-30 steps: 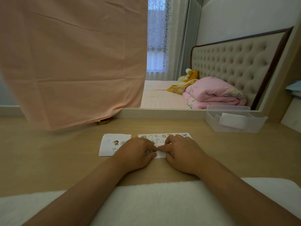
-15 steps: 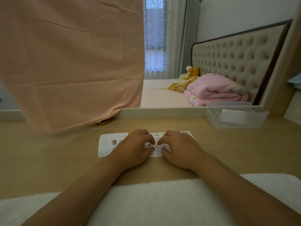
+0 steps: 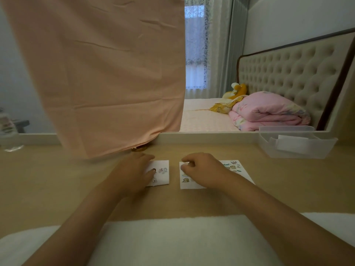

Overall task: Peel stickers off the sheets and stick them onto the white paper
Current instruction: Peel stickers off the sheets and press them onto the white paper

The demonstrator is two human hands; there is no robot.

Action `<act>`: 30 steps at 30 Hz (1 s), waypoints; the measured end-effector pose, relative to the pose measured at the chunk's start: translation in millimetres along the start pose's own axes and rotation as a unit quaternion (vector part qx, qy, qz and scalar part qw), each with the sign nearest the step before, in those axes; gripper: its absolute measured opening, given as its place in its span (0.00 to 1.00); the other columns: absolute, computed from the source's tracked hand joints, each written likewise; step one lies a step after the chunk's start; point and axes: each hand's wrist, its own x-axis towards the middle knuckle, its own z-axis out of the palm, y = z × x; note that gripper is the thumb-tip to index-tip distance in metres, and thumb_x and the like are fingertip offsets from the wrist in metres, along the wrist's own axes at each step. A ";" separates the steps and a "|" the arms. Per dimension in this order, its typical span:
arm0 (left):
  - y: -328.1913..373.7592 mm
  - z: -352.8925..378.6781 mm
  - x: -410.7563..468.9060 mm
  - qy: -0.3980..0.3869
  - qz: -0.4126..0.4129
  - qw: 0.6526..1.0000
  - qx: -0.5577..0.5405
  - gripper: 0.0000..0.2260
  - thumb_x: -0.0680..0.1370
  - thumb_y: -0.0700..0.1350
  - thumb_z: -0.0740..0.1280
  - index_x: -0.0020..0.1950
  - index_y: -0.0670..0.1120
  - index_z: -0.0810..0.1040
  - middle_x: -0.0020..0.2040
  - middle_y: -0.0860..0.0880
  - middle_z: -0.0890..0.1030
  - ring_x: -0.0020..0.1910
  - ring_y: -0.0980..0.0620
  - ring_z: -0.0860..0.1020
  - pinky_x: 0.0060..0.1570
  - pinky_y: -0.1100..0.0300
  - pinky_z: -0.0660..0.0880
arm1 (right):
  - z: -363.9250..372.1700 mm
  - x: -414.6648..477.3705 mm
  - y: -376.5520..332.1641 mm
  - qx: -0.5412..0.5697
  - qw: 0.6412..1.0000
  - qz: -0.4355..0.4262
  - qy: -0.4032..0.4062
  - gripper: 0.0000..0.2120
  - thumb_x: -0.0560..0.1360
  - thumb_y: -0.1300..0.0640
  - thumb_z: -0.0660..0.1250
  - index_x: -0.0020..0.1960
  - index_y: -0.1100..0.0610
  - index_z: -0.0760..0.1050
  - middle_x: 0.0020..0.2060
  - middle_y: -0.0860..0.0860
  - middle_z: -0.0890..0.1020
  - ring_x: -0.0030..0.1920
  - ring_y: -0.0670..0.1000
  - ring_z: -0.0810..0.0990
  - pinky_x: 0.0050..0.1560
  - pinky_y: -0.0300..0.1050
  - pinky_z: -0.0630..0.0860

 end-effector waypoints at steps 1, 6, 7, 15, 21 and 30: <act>-3.5 2.7 -1.6 0.000 -0.005 1.000 -0.008 0.23 0.81 0.55 0.63 0.76 0.52 0.67 0.73 0.52 0.70 0.71 0.51 0.67 0.70 0.56 0.63 | 3.8 4.7 -5.1 0.005 1.000 0.014 -0.009 0.22 0.80 0.42 0.63 0.70 0.50 0.76 0.65 0.47 0.79 0.63 0.49 0.78 0.66 0.49 0.73; -12.2 10.1 -2.5 0.026 -0.010 0.996 -0.084 0.27 0.79 0.55 0.67 0.77 0.54 0.66 0.72 0.54 0.71 0.70 0.54 0.69 0.70 0.58 0.64 | 30.1 22.0 -27.1 0.052 0.997 0.040 -0.042 0.18 0.76 0.41 0.68 0.38 0.54 0.80 0.36 0.50 0.81 0.39 0.50 0.79 0.45 0.47 0.77; -13.1 10.3 -3.0 0.032 -0.004 0.995 -0.092 0.27 0.78 0.55 0.68 0.76 0.54 0.66 0.71 0.55 0.72 0.69 0.55 0.70 0.68 0.59 0.65 | 33.7 24.8 -30.3 0.080 0.995 0.047 -0.044 0.18 0.76 0.44 0.71 0.33 0.54 0.76 0.32 0.49 0.78 0.36 0.49 0.77 0.40 0.45 0.74; -17.7 2.2 -7.4 0.103 0.026 0.978 -0.178 0.13 0.75 0.50 0.73 0.59 0.58 0.79 0.50 0.62 0.78 0.49 0.59 0.75 0.52 0.60 0.74 | 35.1 29.1 -32.4 0.245 0.969 0.034 0.012 0.05 0.78 0.56 0.71 0.50 0.57 0.84 0.40 0.54 0.85 0.25 0.42 0.75 0.27 0.36 0.69; -2.0 -5.3 -10.9 0.046 -0.041 0.937 -0.343 0.05 0.76 0.44 0.72 0.42 0.53 0.81 0.41 0.53 0.84 0.42 0.57 0.81 0.43 0.56 0.77 | 35.4 30.8 -29.5 0.212 0.969 -0.039 0.119 0.09 0.77 0.55 0.72 0.56 0.47 0.83 0.40 0.45 0.83 0.34 0.37 0.77 0.38 0.32 0.72; 9.1 -5.2 -17.3 0.037 -0.121 0.862 -0.490 0.07 0.81 0.49 0.67 0.50 0.51 0.85 0.45 0.50 0.85 0.40 0.56 0.79 0.44 0.60 0.73 | 44.2 10.3 -28.6 -0.011 0.959 -0.200 0.199 0.10 0.76 0.51 0.73 0.57 0.49 0.83 0.51 0.44 0.78 0.42 0.38 0.71 0.38 0.25 0.65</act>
